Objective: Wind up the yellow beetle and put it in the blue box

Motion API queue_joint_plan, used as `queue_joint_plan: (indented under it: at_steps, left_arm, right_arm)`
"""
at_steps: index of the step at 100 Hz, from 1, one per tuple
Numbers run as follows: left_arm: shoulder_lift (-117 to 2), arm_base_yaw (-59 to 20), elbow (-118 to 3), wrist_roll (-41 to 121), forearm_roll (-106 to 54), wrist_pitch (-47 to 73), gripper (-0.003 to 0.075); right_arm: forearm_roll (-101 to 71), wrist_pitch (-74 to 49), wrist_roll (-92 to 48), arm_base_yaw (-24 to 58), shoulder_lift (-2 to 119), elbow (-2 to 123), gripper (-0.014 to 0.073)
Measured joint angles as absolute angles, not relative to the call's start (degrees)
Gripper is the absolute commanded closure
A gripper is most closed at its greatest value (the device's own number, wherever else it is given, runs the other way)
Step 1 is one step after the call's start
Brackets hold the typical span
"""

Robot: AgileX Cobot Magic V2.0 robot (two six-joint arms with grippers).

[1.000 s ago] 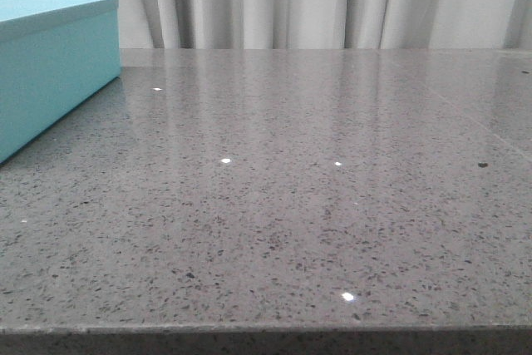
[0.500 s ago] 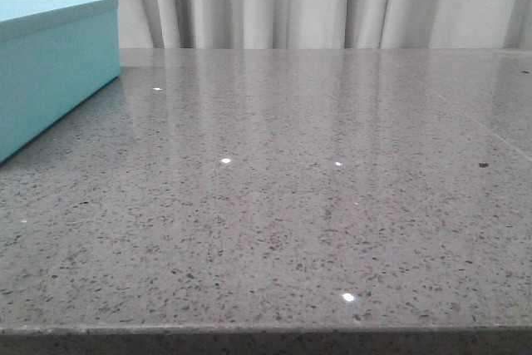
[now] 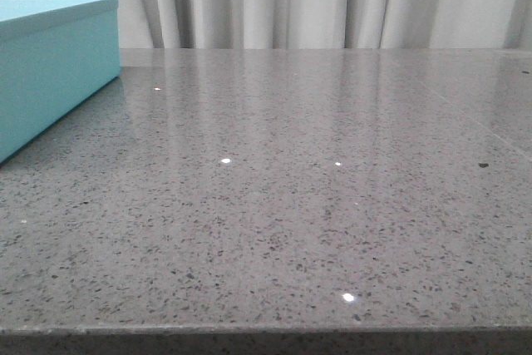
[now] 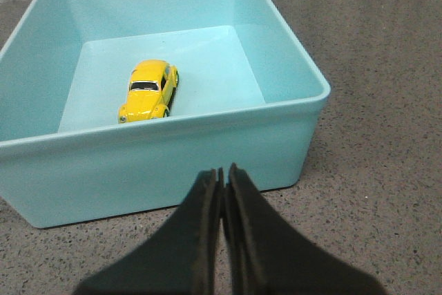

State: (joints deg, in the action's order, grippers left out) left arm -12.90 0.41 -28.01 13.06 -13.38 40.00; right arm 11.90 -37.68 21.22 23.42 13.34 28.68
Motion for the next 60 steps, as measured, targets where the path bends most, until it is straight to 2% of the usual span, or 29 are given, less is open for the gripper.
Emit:
queue_joint_plan:
  at_steps: [38, 48, 60]
  left_arm:
    - [-12.8, 0.4, -25.3, 13.1, -13.4, 36.7, 0.0739]
    - [-11.7, 0.4, -21.2, 13.1, -12.9, 28.8, 0.0739]
    - [-9.3, -0.1, -14.4, 13.1, -12.0, 12.9, 0.0739]
  right_arm:
    - [11.9, -37.7, 21.2, 23.4, 13.3, 28.7, 0.0662]
    - [11.9, -37.7, 21.2, 23.4, 13.3, 28.7, 0.0662]
    - [11.9, -37.7, 21.2, 23.4, 13.3, 28.7, 0.0662]
